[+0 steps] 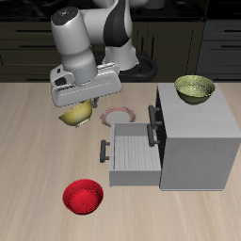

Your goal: Place the yellow bowl in the bottom drawer of the white cabinet

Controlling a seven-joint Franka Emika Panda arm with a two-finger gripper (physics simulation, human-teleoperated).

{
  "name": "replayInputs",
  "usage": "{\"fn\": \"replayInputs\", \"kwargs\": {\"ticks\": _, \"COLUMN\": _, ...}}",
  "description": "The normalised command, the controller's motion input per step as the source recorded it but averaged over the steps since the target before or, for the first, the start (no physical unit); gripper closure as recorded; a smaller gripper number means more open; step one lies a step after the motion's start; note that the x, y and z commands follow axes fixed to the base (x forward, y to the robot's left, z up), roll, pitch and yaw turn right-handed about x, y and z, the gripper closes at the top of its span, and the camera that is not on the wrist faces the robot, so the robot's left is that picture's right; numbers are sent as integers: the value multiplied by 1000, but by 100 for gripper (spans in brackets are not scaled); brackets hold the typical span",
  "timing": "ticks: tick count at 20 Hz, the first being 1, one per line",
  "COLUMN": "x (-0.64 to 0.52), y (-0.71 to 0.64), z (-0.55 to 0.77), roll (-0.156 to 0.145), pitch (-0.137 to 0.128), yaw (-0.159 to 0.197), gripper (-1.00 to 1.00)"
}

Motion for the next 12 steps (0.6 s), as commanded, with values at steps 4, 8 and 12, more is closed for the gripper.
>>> {"fn": "replayInputs", "kwargs": {"ticks": 4, "x": 42, "y": 239, "z": 219, "roll": 15, "pitch": -32, "yaw": 0, "gripper": 100}}
{"fn": "replayInputs", "kwargs": {"ticks": 8, "x": 111, "y": 260, "z": 222, "roll": 8, "pitch": -25, "yaw": -23, "gripper": 100}}
{"fn": "replayInputs", "kwargs": {"ticks": 12, "x": 135, "y": 250, "z": 98, "roll": 16, "pitch": -17, "yaw": -34, "gripper": 100}}
